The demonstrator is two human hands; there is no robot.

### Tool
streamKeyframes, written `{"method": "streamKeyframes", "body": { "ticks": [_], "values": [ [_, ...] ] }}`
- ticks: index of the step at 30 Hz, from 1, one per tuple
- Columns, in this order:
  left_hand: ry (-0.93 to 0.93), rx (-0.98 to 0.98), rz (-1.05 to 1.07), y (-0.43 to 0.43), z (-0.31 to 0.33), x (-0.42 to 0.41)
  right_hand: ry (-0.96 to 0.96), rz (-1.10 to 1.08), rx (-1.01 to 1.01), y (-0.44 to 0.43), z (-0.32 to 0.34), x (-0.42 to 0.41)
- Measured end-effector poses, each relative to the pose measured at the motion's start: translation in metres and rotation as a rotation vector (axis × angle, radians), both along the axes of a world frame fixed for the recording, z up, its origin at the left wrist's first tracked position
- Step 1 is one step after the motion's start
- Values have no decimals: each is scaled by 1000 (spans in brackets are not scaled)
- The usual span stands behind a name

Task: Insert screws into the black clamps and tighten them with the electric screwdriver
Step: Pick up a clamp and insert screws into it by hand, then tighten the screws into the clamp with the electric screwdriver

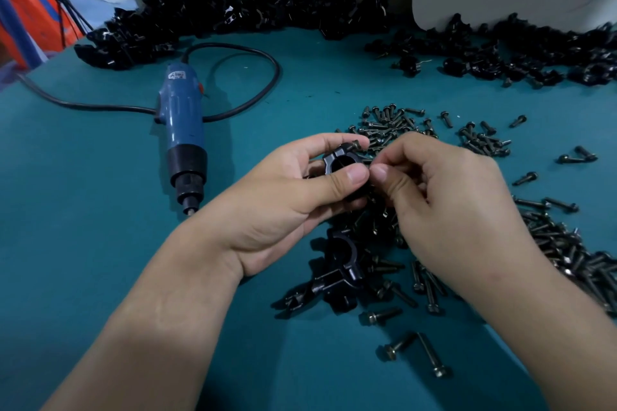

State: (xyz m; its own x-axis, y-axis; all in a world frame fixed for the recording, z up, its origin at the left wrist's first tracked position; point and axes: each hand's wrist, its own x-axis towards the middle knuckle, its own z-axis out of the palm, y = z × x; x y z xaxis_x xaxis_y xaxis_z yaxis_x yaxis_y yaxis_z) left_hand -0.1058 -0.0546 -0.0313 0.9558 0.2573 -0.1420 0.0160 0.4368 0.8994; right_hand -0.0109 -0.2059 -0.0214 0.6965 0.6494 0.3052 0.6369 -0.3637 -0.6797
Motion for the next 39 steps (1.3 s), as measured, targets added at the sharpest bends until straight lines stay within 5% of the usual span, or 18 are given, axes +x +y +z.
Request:
{"method": "streamKeyframes", "body": {
  "ticks": [24,32,36,39],
  "values": [
    [-120,-139,-10,-5,4,1,0,47,100,-1,-3,-5],
    [-433,-409,333,19,41,-26,134,-36,137,15,11,-14],
    [-584,-363,594,61,59,-56,218,52,-130,67,36,-26],
    [-506,-245,848,95,58,-68,239,100,-361,140,41,-39]
  ]
}}
